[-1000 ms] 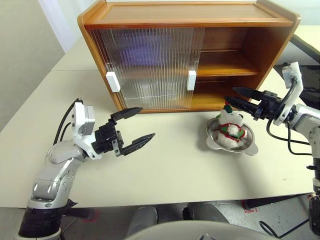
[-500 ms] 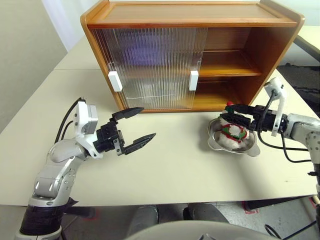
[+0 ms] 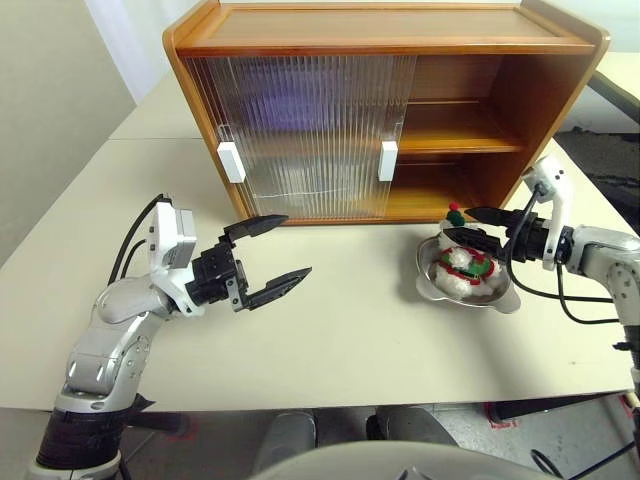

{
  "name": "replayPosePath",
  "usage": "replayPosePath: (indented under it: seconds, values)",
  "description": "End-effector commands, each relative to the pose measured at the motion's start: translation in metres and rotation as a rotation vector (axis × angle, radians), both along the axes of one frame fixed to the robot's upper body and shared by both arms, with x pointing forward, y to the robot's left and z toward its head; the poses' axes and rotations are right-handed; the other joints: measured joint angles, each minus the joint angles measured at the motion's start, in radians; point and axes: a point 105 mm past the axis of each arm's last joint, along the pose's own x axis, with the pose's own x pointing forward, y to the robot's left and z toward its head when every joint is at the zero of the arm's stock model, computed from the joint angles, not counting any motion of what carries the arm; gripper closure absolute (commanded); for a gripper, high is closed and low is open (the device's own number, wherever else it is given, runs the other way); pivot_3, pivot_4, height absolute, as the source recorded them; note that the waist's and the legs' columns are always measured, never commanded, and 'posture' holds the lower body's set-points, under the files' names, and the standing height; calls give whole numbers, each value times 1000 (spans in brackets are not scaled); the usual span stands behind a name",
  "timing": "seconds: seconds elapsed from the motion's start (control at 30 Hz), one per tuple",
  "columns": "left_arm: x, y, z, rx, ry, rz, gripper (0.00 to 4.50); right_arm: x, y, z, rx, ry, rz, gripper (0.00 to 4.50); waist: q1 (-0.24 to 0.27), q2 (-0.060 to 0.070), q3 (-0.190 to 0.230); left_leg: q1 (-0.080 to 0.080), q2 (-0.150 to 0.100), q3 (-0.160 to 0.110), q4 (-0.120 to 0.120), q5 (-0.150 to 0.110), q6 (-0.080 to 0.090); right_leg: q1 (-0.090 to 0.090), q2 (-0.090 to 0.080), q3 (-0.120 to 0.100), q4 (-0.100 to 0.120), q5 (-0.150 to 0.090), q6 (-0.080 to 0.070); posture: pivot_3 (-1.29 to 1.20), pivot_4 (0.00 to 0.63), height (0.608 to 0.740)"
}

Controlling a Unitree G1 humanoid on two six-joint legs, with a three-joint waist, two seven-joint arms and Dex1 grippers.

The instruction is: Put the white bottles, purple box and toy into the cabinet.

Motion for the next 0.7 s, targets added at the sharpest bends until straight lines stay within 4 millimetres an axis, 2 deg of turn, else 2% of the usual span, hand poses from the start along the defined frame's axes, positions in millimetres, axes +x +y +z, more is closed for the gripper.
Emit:
replayPosePath:
  seconds: [0.03, 0.4, 0.5, 0.7]
  values:
    - [-1, -3, -1, 20, -7, -17, 0, -1, 1, -7, -19, 37, 11, 19, 0, 0, 0, 0, 0, 0, 0, 0, 0, 0, 0, 0, 0, 0, 0, -70, 13, 740]
    - [-4, -3, -2, 19, -7, -6, 0, 3, 13, -22, -99, 91, 46, 19, 3, 0, 0, 0, 0, -2, 7, 0, 0, 2, 0, -1, 2, 1, 1, -58, 13, 740]
    - [-5, -3, -2, 19, -6, -5, 0, 10, 15, -14, -71, 54, 21, 635, 5, 0, 0, 0, 0, -6, 9, 0, 0, 2, 0, -1, 4, 2, 1, -45, 19, 740]
    - [-5, -3, -2, 17, -3, -5, 0, 9, 11, -2, -54, 50, 26, 2850, 14, 0, 0, 1, 0, -7, 11, 0, 0, 2, 0, -1, 7, 1, 0, -50, 19, 740]
